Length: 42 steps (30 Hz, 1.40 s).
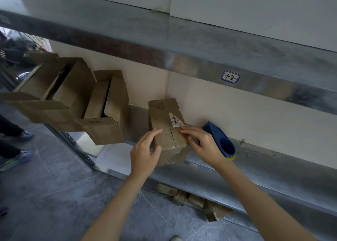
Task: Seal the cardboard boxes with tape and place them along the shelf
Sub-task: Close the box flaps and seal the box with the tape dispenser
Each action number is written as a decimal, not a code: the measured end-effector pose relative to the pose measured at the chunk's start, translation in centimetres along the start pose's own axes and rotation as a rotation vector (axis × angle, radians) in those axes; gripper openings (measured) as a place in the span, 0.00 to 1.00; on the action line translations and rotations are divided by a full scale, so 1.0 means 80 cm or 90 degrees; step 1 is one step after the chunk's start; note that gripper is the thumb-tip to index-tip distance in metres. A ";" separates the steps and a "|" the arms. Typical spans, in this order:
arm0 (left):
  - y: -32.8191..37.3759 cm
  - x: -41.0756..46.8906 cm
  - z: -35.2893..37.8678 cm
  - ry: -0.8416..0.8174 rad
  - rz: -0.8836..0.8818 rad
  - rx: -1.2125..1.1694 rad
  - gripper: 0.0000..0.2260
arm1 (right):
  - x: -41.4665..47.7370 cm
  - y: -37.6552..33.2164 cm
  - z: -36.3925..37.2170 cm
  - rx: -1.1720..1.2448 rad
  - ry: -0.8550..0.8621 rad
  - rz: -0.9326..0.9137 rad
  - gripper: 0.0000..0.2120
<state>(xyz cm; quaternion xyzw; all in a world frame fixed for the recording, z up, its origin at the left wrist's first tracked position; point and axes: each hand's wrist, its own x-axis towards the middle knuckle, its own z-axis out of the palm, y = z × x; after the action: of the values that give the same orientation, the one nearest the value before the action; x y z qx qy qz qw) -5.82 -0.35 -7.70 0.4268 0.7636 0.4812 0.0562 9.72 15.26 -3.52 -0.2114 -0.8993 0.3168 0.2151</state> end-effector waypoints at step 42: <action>-0.002 0.005 -0.006 0.060 0.031 0.038 0.15 | 0.008 0.003 0.001 -0.008 0.011 0.009 0.16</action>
<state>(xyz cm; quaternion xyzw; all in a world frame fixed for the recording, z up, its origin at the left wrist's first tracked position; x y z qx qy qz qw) -6.39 -0.38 -7.43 0.4237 0.7686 0.4792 -0.0045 9.19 15.73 -3.58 -0.2223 -0.8977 0.3107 0.2194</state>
